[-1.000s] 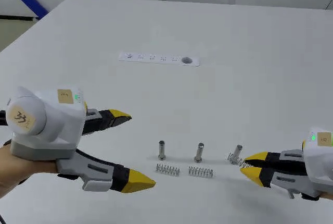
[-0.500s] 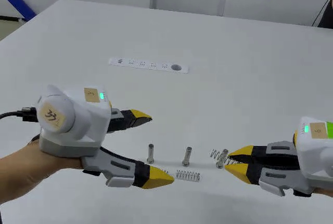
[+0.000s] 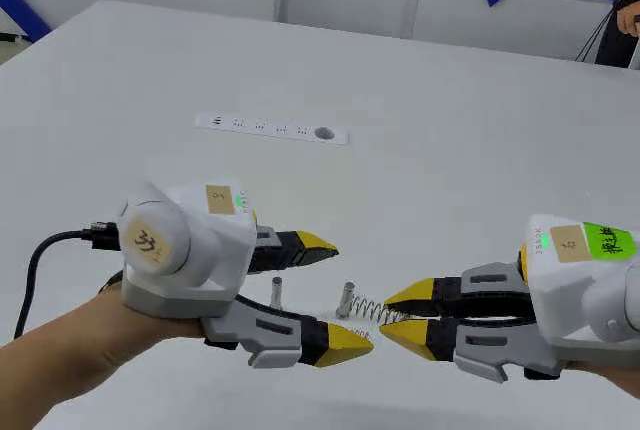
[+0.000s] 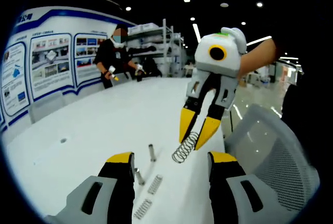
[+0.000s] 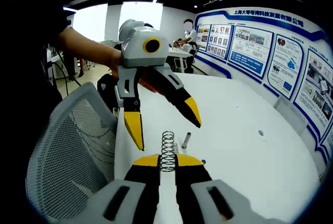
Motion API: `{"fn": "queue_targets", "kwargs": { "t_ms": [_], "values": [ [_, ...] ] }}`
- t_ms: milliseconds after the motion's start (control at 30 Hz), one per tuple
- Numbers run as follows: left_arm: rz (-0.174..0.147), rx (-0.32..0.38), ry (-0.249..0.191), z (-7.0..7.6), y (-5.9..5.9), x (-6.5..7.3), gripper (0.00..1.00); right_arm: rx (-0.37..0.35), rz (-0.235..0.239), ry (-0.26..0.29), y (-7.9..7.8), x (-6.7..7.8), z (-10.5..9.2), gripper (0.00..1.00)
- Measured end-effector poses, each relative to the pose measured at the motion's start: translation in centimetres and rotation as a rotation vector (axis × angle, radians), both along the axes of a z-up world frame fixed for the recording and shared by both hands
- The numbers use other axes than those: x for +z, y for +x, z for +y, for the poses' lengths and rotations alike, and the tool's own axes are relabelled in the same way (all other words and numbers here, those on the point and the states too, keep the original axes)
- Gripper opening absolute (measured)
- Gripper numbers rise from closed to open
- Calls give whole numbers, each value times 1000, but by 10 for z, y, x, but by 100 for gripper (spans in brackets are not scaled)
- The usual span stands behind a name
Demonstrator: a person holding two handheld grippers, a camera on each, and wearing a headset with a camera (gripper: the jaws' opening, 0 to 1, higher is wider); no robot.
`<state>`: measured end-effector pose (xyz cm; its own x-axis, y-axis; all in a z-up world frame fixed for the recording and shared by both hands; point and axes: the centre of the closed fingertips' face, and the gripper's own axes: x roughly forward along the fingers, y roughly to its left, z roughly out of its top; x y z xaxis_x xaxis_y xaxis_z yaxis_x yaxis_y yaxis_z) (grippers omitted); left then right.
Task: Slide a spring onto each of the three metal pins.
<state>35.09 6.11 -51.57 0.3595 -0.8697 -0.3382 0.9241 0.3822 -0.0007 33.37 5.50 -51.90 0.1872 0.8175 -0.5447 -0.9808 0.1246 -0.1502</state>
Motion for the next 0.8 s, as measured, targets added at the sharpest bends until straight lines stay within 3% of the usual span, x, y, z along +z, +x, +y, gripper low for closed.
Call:
{"fn": "queue_targets", "kwargs": {
  "t_ms": [100,500,800],
  "values": [
    [5,-9,13,1,-3,-3,55,17,3,-3,-2,1,4,11],
    [4,-53,13,3,-12,-1,24,72,-12,-48,-8,-1,7,11],
    [-7,-110,27,-2,-19,-2,14,85,-12,-59,-8,0,7,11]
  ]
}}
